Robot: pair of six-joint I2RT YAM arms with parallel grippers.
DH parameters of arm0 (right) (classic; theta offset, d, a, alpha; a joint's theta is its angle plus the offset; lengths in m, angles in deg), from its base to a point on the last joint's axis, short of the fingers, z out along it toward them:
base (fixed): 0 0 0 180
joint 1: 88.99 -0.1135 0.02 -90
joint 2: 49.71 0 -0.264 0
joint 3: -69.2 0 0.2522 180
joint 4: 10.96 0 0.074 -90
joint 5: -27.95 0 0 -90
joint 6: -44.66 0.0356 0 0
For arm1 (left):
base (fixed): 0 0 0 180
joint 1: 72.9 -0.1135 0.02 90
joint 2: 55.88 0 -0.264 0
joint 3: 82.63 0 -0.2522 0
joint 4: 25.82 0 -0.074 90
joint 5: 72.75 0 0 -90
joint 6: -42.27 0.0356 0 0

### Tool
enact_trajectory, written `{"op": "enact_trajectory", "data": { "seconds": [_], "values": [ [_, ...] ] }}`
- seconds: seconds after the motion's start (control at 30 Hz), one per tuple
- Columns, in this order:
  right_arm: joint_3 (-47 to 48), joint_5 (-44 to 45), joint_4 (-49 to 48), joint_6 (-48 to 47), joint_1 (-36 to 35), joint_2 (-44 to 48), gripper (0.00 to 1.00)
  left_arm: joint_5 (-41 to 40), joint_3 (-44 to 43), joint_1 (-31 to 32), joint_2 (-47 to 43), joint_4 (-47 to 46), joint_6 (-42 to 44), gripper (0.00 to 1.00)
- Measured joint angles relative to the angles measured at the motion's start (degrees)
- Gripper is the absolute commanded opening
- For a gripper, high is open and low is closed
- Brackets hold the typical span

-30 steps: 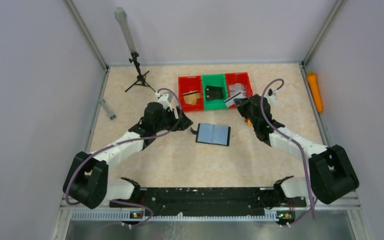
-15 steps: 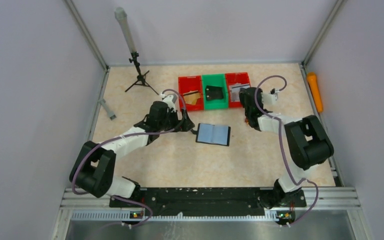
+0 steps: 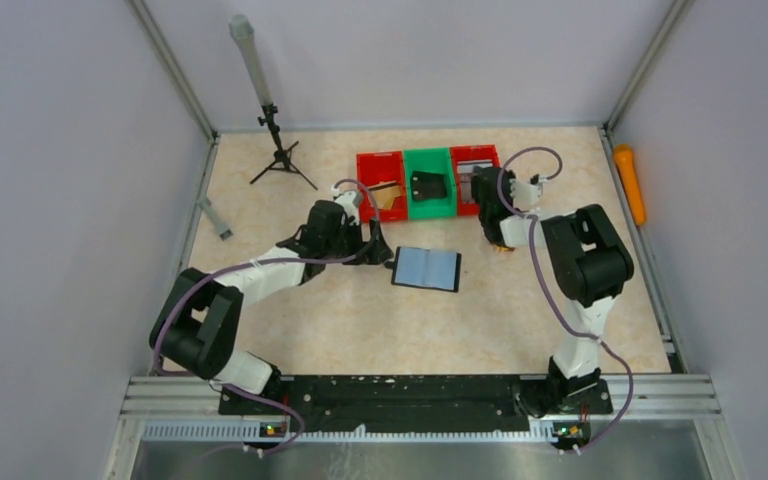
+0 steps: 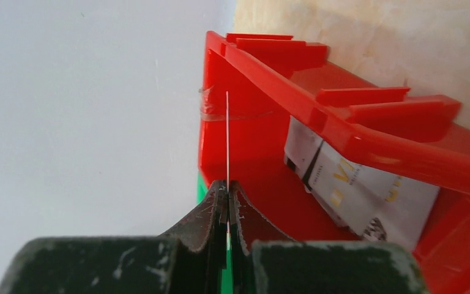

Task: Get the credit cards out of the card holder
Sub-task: Place the credit card in the storage box.

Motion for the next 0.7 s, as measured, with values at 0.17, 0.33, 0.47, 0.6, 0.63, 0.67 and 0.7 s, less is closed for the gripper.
{"op": "enact_trajectory", "data": {
  "seconds": [0.17, 0.33, 0.47, 0.6, 0.63, 0.67, 0.7],
  "values": [
    [2.62, 0.55, -0.61, 1.7, 0.13, -2.16, 0.22, 0.85, -0.96, 0.02, 1.29, 0.48, 0.02, 0.89],
    [4.76, 0.37, 0.2, 2.84, 0.42, -4.39, 0.33, 1.57, -2.58, 0.11, 3.63, 1.77, 0.07, 0.86],
    [4.81, 0.39, 0.66, 2.8, 0.46, -4.46, 0.35, 1.7, -3.96, 0.17, 4.79, 3.28, 0.28, 0.82],
    [4.09, 0.35, 0.83, 1.95, 0.46, -3.58, 0.35, 2.12, -5.11, 0.17, 5.55, 4.98, 0.5, 0.78],
    [2.91, 0.26, 0.98, 1.27, 0.46, -2.05, 0.35, 2.16, -5.31, 0.2, 5.75, 5.16, 0.52, 0.76],
    [2.64, 0.28, 1.01, 1.2, 0.46, -1.75, 0.35, 2.23, -5.49, 0.2, 6.05, 5.27, 0.61, 0.75],
    [1.92, 0.09, 1.05, 0.59, 0.46, -0.61, 0.35, 2.27, -5.55, 0.2, 6.23, 5.46, 0.66, 0.73]
  ]
}}
